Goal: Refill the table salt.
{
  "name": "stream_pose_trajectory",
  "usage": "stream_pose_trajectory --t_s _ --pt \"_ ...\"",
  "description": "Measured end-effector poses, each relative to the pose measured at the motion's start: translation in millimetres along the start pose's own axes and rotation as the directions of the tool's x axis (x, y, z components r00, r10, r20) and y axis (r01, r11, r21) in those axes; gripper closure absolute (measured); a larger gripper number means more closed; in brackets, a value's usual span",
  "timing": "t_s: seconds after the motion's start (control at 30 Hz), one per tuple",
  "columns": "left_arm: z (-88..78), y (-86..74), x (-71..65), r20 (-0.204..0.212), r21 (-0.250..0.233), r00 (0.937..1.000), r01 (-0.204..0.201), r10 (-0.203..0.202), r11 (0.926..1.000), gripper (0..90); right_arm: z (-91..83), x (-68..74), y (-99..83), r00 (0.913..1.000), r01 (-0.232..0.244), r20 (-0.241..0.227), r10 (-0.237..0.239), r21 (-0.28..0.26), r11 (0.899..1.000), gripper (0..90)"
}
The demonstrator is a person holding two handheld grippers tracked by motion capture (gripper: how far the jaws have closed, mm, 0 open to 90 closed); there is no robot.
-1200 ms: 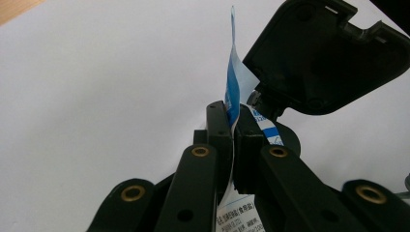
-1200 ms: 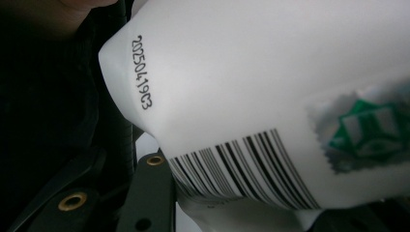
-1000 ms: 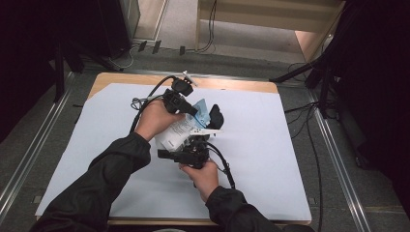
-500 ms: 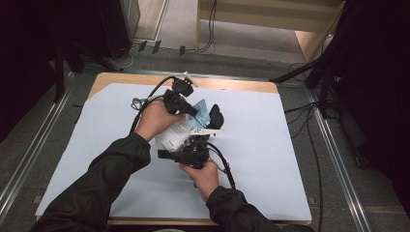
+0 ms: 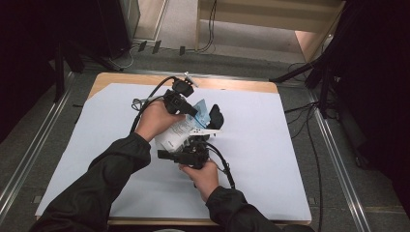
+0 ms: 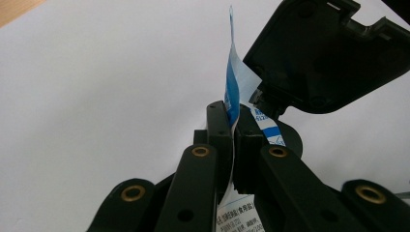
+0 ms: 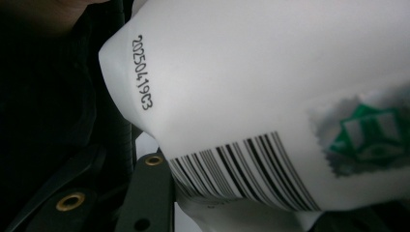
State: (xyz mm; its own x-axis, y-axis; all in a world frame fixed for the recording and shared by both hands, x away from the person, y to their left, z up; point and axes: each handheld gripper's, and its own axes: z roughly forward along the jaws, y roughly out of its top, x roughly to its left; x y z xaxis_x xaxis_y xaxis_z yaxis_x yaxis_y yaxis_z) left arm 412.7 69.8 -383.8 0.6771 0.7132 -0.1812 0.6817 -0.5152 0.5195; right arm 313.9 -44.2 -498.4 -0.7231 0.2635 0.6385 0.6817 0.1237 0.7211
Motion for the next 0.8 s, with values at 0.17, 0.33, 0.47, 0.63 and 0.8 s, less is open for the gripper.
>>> stream_pose_trajectory --t_s 0.17,0.33,0.47,0.63,0.8 --pt "0.1 -0.3 -1.3 -0.003 0.001 1.0 0.001 -0.001 1.0 89.7 1.4 1.0 -0.5 0.9999 0.016 0.002 -0.016 0.003 1.0 62.4" --pt "-0.4 -0.1 -1.2 -0.001 0.0 1.0 -0.001 0.001 1.0 89.7 0.6 0.2 -0.3 1.0 0.006 -0.003 -0.006 0.003 1.0 65.5" --pt "-0.9 0.5 -1.7 0.0 0.007 1.0 -0.008 0.008 0.9999 89.7 0.5 -0.2 -0.3 0.9999 -0.003 -0.015 0.003 0.001 1.0 65.9" --pt "-2.2 0.7 -3.0 0.003 0.012 0.9999 -0.013 0.013 0.9998 89.7 0.1 -0.9 -0.1 0.999 -0.018 -0.04 0.018 -0.007 1.0 66.2" --pt "-2.8 0.6 -3.8 0.007 0.016 0.9998 -0.019 0.019 0.9997 89.6 0.4 -0.5 -0.2 0.9982 -0.029 -0.052 0.029 -0.011 1.0 66.2"
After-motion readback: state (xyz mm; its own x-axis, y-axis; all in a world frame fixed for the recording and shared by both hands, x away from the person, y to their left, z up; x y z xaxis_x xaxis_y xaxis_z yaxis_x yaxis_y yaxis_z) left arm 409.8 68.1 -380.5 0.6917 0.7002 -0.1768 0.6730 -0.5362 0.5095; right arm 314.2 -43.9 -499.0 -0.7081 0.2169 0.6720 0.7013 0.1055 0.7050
